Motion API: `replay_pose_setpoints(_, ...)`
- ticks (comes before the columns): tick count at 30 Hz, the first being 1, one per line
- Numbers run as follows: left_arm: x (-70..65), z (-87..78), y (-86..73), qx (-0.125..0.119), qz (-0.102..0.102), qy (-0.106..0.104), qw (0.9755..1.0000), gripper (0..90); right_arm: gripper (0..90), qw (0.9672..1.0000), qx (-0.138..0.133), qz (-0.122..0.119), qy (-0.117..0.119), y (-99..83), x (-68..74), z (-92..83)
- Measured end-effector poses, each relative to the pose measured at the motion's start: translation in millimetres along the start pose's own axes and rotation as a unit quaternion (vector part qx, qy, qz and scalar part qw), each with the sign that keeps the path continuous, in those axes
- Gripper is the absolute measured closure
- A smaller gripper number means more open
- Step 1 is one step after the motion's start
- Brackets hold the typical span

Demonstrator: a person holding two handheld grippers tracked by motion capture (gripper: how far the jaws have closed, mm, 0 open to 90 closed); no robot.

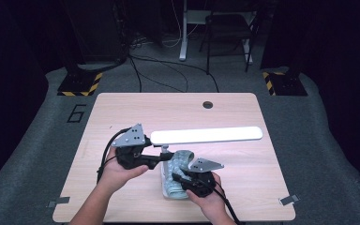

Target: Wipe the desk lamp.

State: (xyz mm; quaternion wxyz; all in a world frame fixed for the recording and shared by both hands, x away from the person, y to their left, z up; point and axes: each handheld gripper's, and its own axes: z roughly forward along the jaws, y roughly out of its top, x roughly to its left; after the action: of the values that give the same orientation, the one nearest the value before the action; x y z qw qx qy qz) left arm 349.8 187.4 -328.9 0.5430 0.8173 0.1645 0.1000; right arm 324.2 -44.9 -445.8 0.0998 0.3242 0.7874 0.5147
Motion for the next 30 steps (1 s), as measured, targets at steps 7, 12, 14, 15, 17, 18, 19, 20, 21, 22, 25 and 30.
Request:
replay_pose_setpoints(7,0.2,-0.5,-0.2,0.001,0.002,0.000,1.0000,52.6,73.9,0.9980,-0.058,0.009,0.023,21.7,4.6,-19.6)
replay_pose_setpoints(12,-0.2,-0.5,-0.2,0.001,0.000,0.001,1.0000,52.6,74.0,0.9977,-0.065,0.003,0.021,26.6,5.2,-20.6)
replay_pose_setpoints(14,-0.4,-0.9,-0.4,0.001,0.000,0.002,1.0000,52.7,74.0,0.9978,-0.064,0.004,0.019,23.2,5.5,-18.0)
replay_pose_setpoints(15,-0.3,-1.0,-0.5,0.001,0.000,0.002,1.0000,52.6,74.0,0.9980,-0.060,0.006,0.019,21.6,6.0,-16.9)
replay_pose_setpoints(17,-0.1,-1.2,-0.5,0.002,0.000,0.001,1.0000,52.6,74.0,0.9987,-0.049,0.002,0.012,17.7,6.2,-14.3)
replay_pose_setpoints(18,-0.2,-1.1,-0.6,0.002,0.000,0.001,1.0000,52.7,74.0,0.9988,-0.049,0.002,0.008,14.7,6.1,-11.3)
replay_pose_setpoints(19,-0.1,-1.0,-0.6,0.001,0.000,0.001,1.0000,52.6,74.0,0.9992,-0.039,0.001,0.008,11.5,5.3,-8.7)
replay_pose_setpoints(20,-0.1,-0.8,-0.7,0.001,0.000,0.001,1.0000,52.7,74.0,0.9995,-0.031,-0.001,0.005,7.4,4.1,-5.7)
replay_pose_setpoints(21,-0.3,-0.5,-0.6,0.001,0.000,0.003,1.0000,52.6,74.0,0.9998,-0.022,0.000,0.003,3.3,3.1,-2.7)
replay_pose_setpoints(22,0.1,-0.3,-0.4,0.001,0.002,0.000,1.0000,52.7,74.0,0.9999,-0.014,0.002,0.001,-1.2,2.2,0.9)
replay_pose_setpoints(25,-0.4,0.6,-0.2,0.001,0.000,0.002,1.0000,52.7,74.0,0.9999,0.016,-0.004,-0.001,-14.5,-2.6,11.8)
replay_pose_setpoints(30,-0.3,0.8,-0.1,0.002,0.001,0.000,1.0000,52.6,74.0,0.9972,0.071,-0.014,-0.017,-34.2,-5.9,30.1)
